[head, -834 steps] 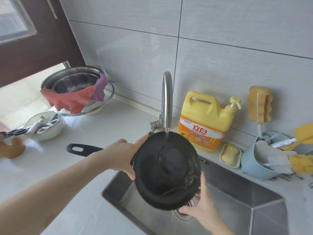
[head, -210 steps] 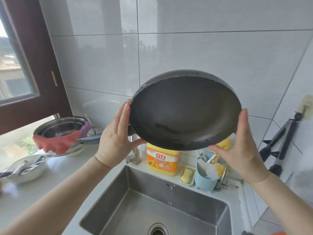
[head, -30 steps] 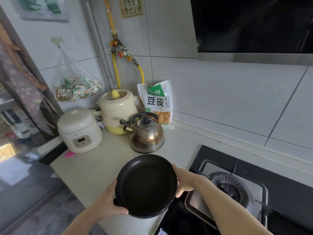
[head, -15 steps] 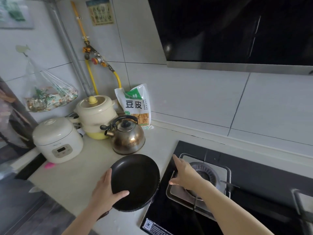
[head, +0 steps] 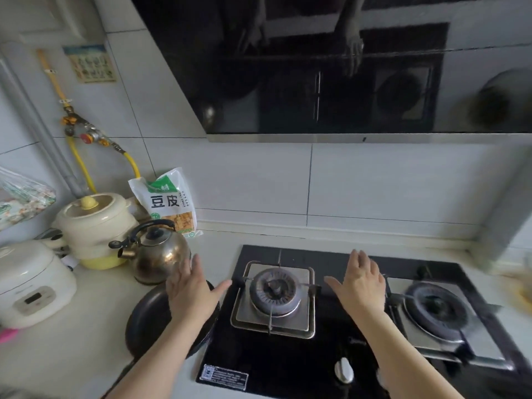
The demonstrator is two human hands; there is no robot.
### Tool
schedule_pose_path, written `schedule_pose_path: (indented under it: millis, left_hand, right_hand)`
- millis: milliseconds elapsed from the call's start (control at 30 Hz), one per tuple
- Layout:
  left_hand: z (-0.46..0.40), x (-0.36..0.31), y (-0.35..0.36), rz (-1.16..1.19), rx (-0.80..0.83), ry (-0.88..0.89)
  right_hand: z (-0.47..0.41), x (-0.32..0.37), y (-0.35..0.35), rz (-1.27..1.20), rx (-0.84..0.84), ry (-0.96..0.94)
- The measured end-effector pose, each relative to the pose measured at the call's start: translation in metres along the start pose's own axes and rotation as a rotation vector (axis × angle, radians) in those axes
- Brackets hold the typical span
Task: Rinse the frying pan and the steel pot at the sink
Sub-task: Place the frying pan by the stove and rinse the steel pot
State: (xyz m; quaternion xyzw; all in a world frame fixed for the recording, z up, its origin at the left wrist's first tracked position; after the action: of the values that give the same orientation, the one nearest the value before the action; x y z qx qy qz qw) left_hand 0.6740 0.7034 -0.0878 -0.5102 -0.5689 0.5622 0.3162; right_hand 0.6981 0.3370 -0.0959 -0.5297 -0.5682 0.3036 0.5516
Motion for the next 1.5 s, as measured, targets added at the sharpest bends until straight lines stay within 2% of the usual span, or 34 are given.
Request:
schedule_pose_path:
  millis: [200,300,600,800,1033,1267,1500]
  left_hand:
    - [0.034,-0.043,-0.018,0.183,-0.121,-0.198]
    - [0.056,-0.080,-0.014,0.245,-0.110,-0.277]
    - [0.152,-0.262,0.007,0.294,-0.079,-0.128]
    - [0.228,-0.403,0.028,0.323,-0.035,0.088]
    - [0.335,-0.609,0.047,0.372,0.069,0.438]
    - [0.493,-0.822,0.070,0.549,0.235,0.798]
    - [0.674,-0.990,0.059,0.590,0.355,1.100]
  right_hand:
    - [0.036,-0.144,-0.067,-0.035,-0.138,0.364]
    - [0.055,-0.198,-0.092,-0.062,-0.168,0.446]
    - [0.107,-0.363,-0.183,-0.031,-0.248,0.531]
    - [0.166,-0.494,-0.240,-0.003,-0.303,0.679]
    - [0.270,-0.638,-0.319,0.086,-0.388,0.943]
    - [0.394,-0.777,-0.391,0.211,-0.505,1.241]
    - [0.511,-0.886,-0.461,0.307,-0.618,1.511]
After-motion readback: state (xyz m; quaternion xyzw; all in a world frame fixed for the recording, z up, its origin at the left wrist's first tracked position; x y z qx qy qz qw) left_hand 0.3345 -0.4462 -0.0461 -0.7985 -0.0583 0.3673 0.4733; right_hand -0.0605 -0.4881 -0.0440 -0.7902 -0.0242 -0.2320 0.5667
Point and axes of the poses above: each hand's wrist, its own z-axis away from the middle knuckle, its own y-axis out of the palm, x = y × z, the point moved 9 cm from there along -z, towards the middle knuckle
